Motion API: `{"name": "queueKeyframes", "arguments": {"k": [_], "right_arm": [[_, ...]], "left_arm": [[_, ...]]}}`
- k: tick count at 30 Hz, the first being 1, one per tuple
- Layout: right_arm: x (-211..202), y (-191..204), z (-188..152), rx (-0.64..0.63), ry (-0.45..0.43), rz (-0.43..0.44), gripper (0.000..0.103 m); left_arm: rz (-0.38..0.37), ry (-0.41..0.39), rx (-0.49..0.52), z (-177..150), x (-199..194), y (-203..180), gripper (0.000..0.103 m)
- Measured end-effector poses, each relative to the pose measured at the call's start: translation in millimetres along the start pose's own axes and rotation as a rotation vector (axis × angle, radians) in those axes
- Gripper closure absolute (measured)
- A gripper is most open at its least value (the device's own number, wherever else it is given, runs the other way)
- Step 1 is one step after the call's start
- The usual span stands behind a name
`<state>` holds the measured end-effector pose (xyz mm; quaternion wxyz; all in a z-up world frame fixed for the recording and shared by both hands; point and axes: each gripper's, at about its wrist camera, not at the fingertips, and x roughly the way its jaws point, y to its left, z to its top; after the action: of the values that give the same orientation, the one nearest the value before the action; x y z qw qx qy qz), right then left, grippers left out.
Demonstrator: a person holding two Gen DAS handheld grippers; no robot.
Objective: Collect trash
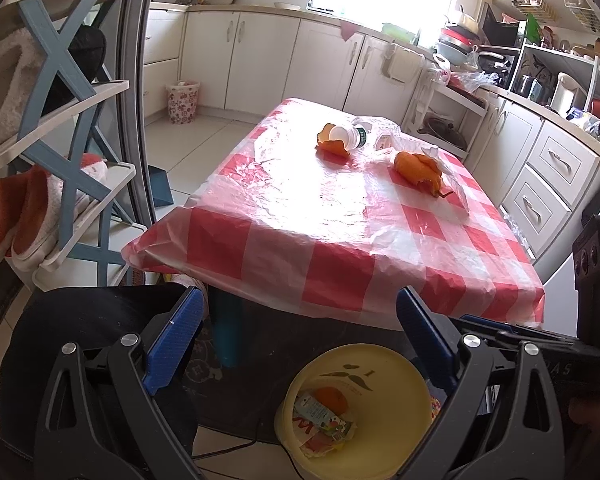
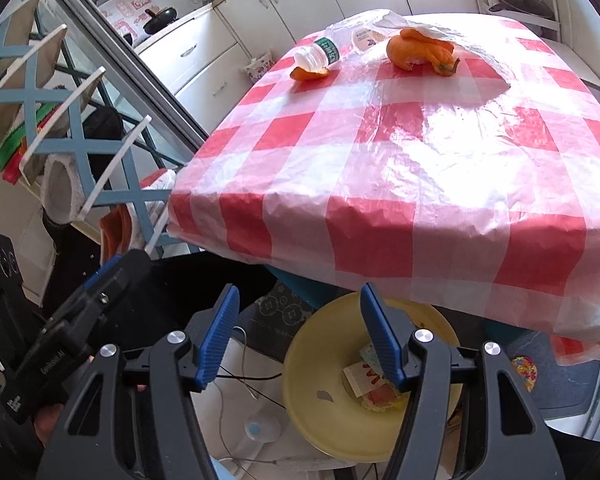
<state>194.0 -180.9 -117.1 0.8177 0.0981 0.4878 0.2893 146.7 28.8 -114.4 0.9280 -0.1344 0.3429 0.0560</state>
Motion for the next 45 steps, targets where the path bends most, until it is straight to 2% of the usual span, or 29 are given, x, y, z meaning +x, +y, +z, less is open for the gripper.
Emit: {"name": "queueKeyframes", "arguments": {"k": [3, 7, 11, 16, 18, 20, 25, 29, 33, 34, 35, 37, 40, 45], "right_arm": [[-2, -3, 2, 0.024, -0.016, 0.017, 0.042], [-4, -9, 10, 0.094, -0.034, 0.081, 0.041], [1, -8, 33, 0.146, -0.037, 0.149, 0.041], [30, -2, 96, 0.226, -0.040, 0.208, 0.041], [49, -8, 130, 0.314, -0.060, 0.210, 0.041], [68, -14, 158, 0.408, -0.076, 0.196, 0.041], [113, -19, 209, 0.527, -0.092, 0.102, 0.041], [137, -28, 224, 0.614, -0.096, 0.046, 0.041], [149, -31, 235, 0.636, -0.116, 0.035, 0.041], [150, -30, 236, 0.640, -0.118, 0.036, 0.043], [151, -32, 236, 0.650, -0.118, 0.034, 0.052], [152, -35, 234, 0.661, -0.113, 0.048, 0.059], [148, -41, 229, 0.639, -0.111, 0.050, 0.062], [130, -41, 205, 0.544, -0.024, 0.079, 0.062]], "left_arm": [[-0.001, -0.002, -0.001, 0, 1, 0, 0.010], [-0.003, 0.000, -0.007, 0, 3, -1, 0.010], [-0.011, 0.012, -0.021, 1, 6, 0, 0.010], [-0.026, 0.033, -0.065, 4, 11, 12, 0.010], [-0.030, 0.038, -0.089, 5, 11, 19, 0.010], [-0.034, 0.045, -0.120, 6, 12, 27, 0.010], [-0.047, 0.046, -0.142, 9, 12, 36, 0.010], [-0.056, 0.049, -0.149, 12, 12, 41, 0.010], [-0.064, 0.065, -0.175, 13, 15, 48, 0.009], [-0.065, 0.066, -0.176, 14, 15, 48, 0.009], [-0.065, 0.065, -0.176, 14, 16, 48, 0.009], [-0.064, 0.065, -0.174, 15, 17, 49, 0.009], [-0.062, 0.061, -0.182, 16, 18, 51, 0.009], [-0.050, 0.059, -0.170, 15, 17, 48, 0.009]]}}
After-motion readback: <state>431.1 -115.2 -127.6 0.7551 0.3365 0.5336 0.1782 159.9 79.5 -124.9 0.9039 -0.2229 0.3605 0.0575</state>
